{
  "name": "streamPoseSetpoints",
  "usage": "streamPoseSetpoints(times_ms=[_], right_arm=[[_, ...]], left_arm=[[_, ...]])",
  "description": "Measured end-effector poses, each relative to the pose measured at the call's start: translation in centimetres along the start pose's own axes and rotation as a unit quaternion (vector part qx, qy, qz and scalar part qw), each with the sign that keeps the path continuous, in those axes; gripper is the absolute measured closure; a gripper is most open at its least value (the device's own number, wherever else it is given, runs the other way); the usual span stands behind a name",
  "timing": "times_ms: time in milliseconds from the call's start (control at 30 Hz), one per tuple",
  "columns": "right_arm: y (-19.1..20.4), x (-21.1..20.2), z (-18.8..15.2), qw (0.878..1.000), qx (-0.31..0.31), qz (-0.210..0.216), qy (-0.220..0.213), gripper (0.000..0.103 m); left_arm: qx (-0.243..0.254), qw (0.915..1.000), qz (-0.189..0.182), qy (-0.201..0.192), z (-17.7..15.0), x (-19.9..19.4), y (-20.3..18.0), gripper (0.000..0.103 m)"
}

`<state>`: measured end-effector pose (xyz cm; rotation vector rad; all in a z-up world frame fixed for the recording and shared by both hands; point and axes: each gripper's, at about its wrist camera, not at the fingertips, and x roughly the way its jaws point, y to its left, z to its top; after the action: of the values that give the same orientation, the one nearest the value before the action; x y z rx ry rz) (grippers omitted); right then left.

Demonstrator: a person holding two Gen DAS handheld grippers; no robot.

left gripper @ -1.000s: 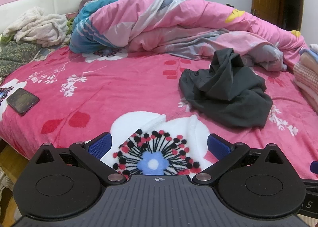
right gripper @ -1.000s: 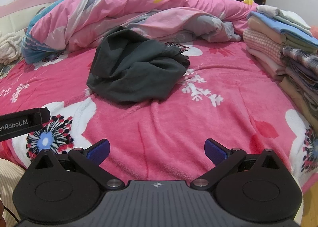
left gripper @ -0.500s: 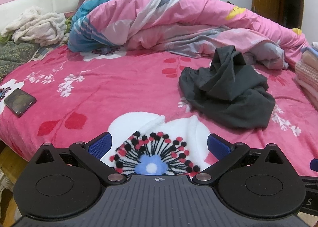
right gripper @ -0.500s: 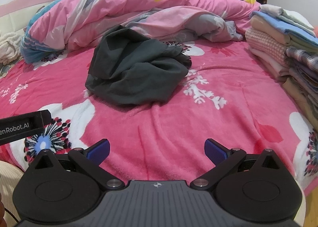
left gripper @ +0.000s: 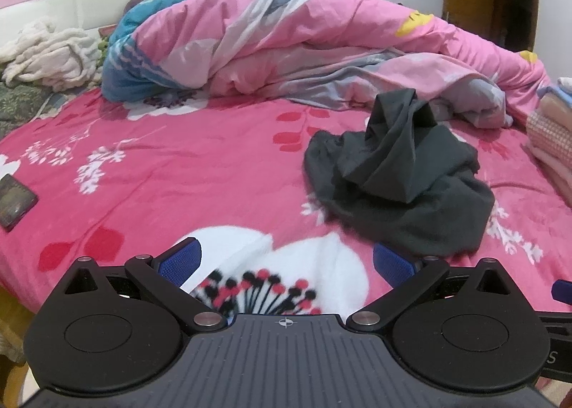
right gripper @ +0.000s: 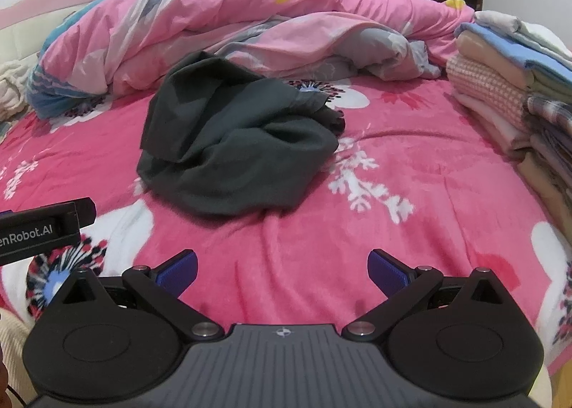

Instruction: Fold clothes

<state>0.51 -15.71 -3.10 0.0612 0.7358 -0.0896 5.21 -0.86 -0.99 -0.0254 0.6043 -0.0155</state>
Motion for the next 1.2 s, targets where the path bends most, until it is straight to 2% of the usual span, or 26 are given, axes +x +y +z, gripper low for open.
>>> streamPoseSetpoints(times_ms=[133, 300, 400, 567, 667, 833, 867, 933, 1033, 1100, 1167, 1200], right_arm=[[-0.4, 1.0, 0.9, 1.0, -0.004, -0.001, -0.009, 0.0], [-2.1, 1.8, 2.6, 0.999, -0.007, 0.017, -0.049, 0.0], [-3.3, 2.2, 4.0, 0.996, -0.014, 0.039, -0.085, 0.0], [-4.8, 2.8, 6.8, 0.983, -0.022, 0.073, -0.165, 0.0], [-4.8, 4.0, 9.2, 0.978, -0.027, 0.103, -0.18, 0.0], [-3.0, 7.1, 13.4, 0.971, -0.028, 0.18, -0.158, 0.0], [-2.4, 7.9, 13.8, 0.972, -0.034, 0.182, -0.147, 0.0], [-1.1, 9.6, 14.3, 0.974, -0.05, 0.181, -0.125, 0.0], [0.7, 12.2, 15.2, 0.977, -0.076, 0.179, -0.091, 0.002], [2.0, 13.9, 15.7, 0.978, -0.092, 0.177, -0.068, 0.008], [2.6, 15.2, 15.8, 0.978, -0.098, 0.176, -0.044, 0.025], [2.3, 15.5, 15.4, 0.98, -0.09, 0.177, -0.032, 0.028]], left_arm=[[0.009, 0.9999, -0.007, -0.009, 1.0, 1.3, -0.5, 0.0], [0.032, 0.9988, -0.022, -0.029, 2.7, 3.4, -0.9, 0.0], [0.034, 0.997, -0.056, -0.041, 3.5, 4.7, -1.1, 0.0], [0.019, 0.9914, -0.122, -0.042, 4.7, 7.2, -1.3, 0.0], [0.028, 0.9901, -0.133, -0.033, 4.9, 9.1, -2.2, 0.0], [0.05, 0.9885, -0.142, -0.014, 3.6, 11.2, -3.1, 0.007], [0.05, 0.988, -0.146, -0.01, 3.3, 11.5, -3.1, 0.009], [0.046, 0.9868, -0.155, 0.0, 3.0, 11.9, -3.0, 0.023], [0.039, 0.9848, -0.169, 0.014, 2.9, 12.3, -2.7, 0.033], [0.034, 0.9836, -0.176, 0.019, 3.0, 12.3, -2.4, 0.038], [0.036, 0.9827, -0.18, 0.023, 3.1, 12.4, -2.3, 0.042], [0.038, 0.9823, -0.181, 0.026, 3.1, 12.4, -2.3, 0.044]])
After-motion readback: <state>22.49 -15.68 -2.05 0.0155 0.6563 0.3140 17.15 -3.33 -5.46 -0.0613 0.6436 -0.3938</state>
